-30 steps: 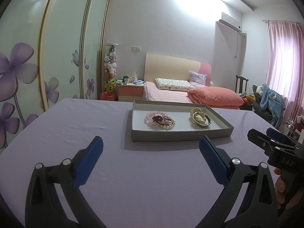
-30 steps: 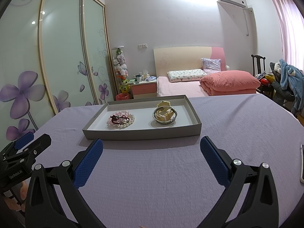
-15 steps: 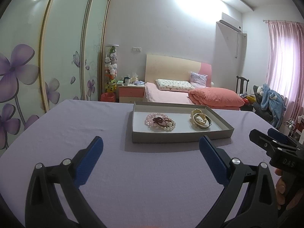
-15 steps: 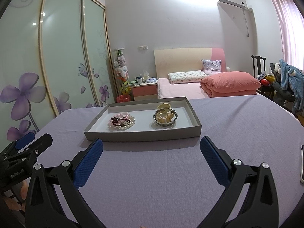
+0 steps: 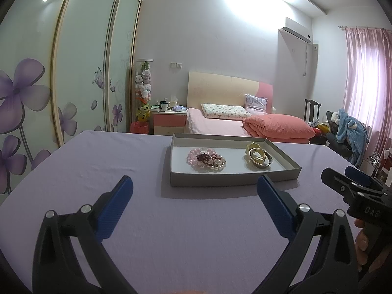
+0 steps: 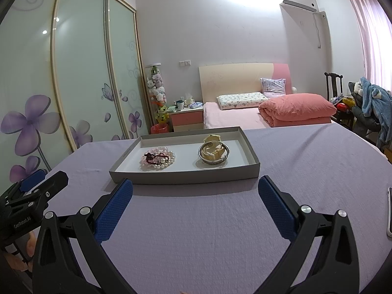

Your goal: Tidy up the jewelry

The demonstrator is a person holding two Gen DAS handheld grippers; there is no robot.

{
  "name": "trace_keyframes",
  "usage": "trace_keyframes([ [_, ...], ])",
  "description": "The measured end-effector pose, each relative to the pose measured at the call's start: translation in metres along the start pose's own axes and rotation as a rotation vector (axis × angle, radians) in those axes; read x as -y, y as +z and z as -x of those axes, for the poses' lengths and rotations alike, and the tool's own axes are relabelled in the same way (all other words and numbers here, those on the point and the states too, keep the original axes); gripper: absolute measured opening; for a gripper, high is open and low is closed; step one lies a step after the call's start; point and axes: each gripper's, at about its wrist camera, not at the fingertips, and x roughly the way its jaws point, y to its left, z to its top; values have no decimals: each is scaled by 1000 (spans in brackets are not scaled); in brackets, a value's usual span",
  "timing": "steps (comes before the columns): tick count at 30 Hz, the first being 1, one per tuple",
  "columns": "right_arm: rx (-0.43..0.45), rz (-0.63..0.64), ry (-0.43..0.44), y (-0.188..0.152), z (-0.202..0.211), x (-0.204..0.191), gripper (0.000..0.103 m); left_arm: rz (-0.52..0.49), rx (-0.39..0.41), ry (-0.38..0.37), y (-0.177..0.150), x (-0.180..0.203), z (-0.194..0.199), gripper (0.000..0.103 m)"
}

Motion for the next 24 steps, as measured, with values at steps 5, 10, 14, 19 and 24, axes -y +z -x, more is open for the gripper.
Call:
trace_keyframes([
  [5,3,2,2,2,0,-2,101,1,-1,-1,0,0,0,99],
  [10,3,1,2,2,0,-1,101,-1,2,-1,0,1,1,99],
  [14,3,1,1,2,0,-2,101,-2,14,10,3,1,2,99],
  [19,3,0,1,2,0,-2,101,-9,12,21,5,0,1,99],
  [24,7,2,1,4,1,-2,101,-2,1,19,6,-3,-1,99],
])
